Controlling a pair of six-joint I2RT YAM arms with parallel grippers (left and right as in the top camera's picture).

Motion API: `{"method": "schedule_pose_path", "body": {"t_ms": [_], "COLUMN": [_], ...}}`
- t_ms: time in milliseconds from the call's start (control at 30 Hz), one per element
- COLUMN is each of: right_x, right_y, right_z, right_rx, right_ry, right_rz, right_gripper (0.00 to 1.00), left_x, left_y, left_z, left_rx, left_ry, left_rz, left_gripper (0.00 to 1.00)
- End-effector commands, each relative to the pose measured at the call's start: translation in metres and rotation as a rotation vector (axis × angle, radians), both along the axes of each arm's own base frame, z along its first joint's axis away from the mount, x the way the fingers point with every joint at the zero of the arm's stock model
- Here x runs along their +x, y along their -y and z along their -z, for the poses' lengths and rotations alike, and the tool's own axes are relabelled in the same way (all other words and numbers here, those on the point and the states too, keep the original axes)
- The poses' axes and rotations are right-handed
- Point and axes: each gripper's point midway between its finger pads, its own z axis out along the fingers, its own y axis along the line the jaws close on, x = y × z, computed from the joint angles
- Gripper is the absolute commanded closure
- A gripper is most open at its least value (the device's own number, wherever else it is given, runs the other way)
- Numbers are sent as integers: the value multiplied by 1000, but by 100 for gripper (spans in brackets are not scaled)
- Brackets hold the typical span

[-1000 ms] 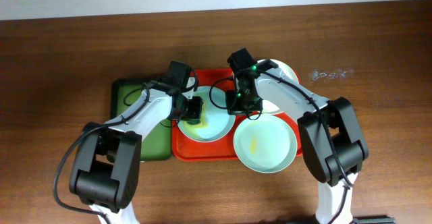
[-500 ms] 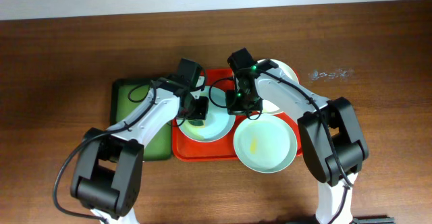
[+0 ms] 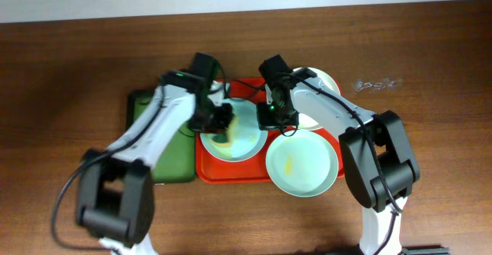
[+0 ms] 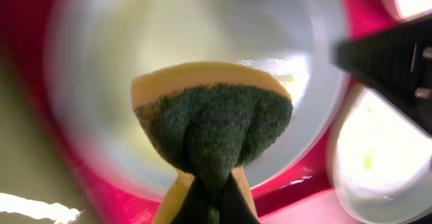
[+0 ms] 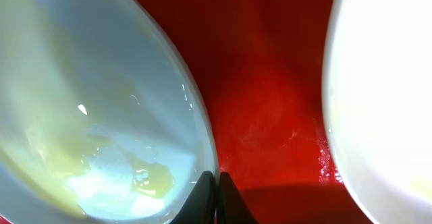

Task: Clean dirty plates on tray and stack at the side
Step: 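Return the sponge to the green tray and withdraw the left gripper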

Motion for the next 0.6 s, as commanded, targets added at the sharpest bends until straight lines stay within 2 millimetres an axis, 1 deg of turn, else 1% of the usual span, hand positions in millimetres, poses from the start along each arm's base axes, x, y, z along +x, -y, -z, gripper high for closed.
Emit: {"method": "schedule_pose_path", "body": {"t_ms": [0, 33, 133, 167, 233, 267, 300, 367, 400, 467, 500, 567], "right_x": [-2, -2, -3, -3, -3, -3, -3, -3, -3, -3, -3, -3], "right_y": [-1, -1, 0, 0, 0, 0, -1, 0, 0, 0, 0, 0], "right_z": [-3, -3, -3, -3, -3, -3, -3, -3, -3, -3, -3, -3], "right_rx": [0, 0, -3, -2, -3, -3, -2, -3, -3, -3, -3, -3], "right_ry": [6, 5, 0, 0, -1, 0, 2, 0, -1, 0, 0, 0], "right_rz": [-11, -11, -11, -11, -12, -11, -11, -11, -11, -11, -12, -11], "right_gripper": [96, 96, 96, 96, 96, 96, 96, 96, 96, 96, 96, 96], "left_x": [13, 8, 7, 7, 3, 1, -2, -5, -10, -14, -16, -16], "left_y": [-80, -97, -130, -139, -150, -152, -153, -154, -154, -155, -155, -155], "left_z": [-40, -38, -33, -31, -25, -22, -15, 6, 24, 39, 44, 44], "left_rx": [279, 320, 346, 349, 353, 355, 357, 357, 357, 357, 356, 356], "left_ry": [130, 100, 64, 54, 33, 26, 15, 16, 15, 19, 20, 20], "left_rz": [-113, -141, -243, -267, -295, -298, -299, -299, -299, -299, -300, -300], "left_gripper": [100, 100, 100, 100, 100, 100, 100, 100, 100, 100, 100, 100]}}
